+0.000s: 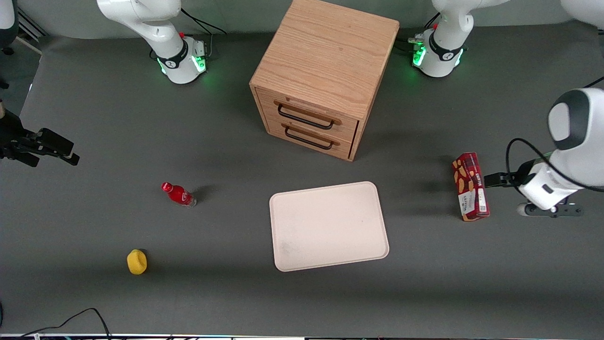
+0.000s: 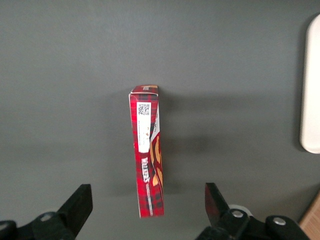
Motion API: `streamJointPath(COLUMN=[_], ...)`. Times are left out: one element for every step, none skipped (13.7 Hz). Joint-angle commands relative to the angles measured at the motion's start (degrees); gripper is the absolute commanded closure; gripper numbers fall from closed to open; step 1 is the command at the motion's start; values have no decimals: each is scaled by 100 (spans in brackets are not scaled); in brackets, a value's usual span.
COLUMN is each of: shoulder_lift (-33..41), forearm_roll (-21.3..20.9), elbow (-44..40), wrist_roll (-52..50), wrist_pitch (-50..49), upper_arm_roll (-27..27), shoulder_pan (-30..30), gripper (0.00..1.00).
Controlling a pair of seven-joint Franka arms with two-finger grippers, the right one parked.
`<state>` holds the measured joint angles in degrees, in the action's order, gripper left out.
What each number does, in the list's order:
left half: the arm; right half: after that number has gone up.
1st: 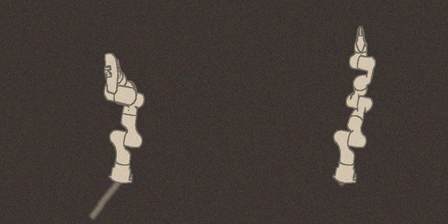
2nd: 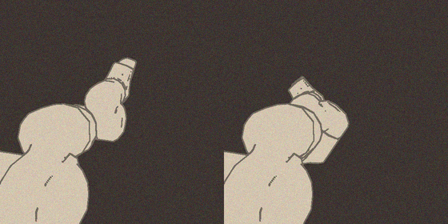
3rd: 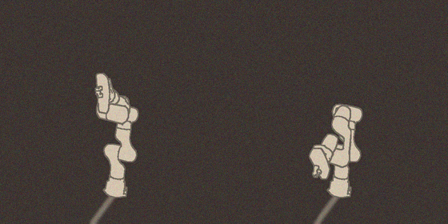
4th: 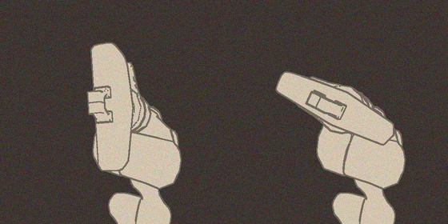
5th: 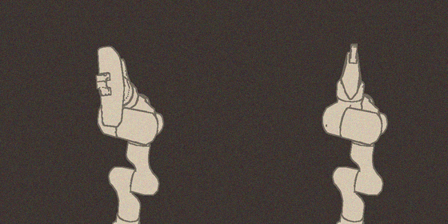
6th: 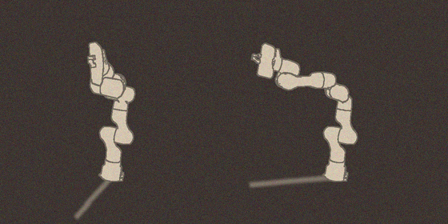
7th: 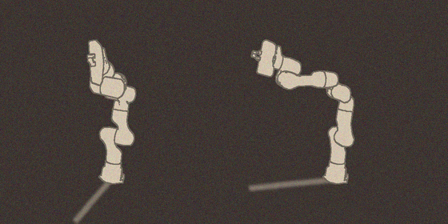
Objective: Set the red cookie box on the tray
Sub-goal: 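Lower the open left gripper around the red box and close it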
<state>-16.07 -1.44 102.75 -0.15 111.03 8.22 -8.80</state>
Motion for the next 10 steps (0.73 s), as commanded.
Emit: streamJointPath(shoulder_lift=[-26, -123, -220, -308, -404, -492, -572, -625, -634, -643], forearm_roll=[74, 74, 74, 74, 74, 74, 74, 57, 57, 57], elbow=[842, 895, 905, 913, 914, 922, 940, 957, 1001, 1010], wrist_roll=[-143, -169, -213, -213, -222, -231, -231, -222, -222, -222], wrist_pitch=[1067, 1210, 1228, 1237, 1263, 1386, 1465, 1535, 1614, 1650], upper_arm_roll=[-5, -5, -5, -5, -5, -5, -13, -13, -13, -13], shoulder_pan=[-183, -183, -192, -192, -175, -140, -122, -131, -131, -122], gripper=[0, 0, 0, 0, 0, 0, 3, 19, 33, 46])
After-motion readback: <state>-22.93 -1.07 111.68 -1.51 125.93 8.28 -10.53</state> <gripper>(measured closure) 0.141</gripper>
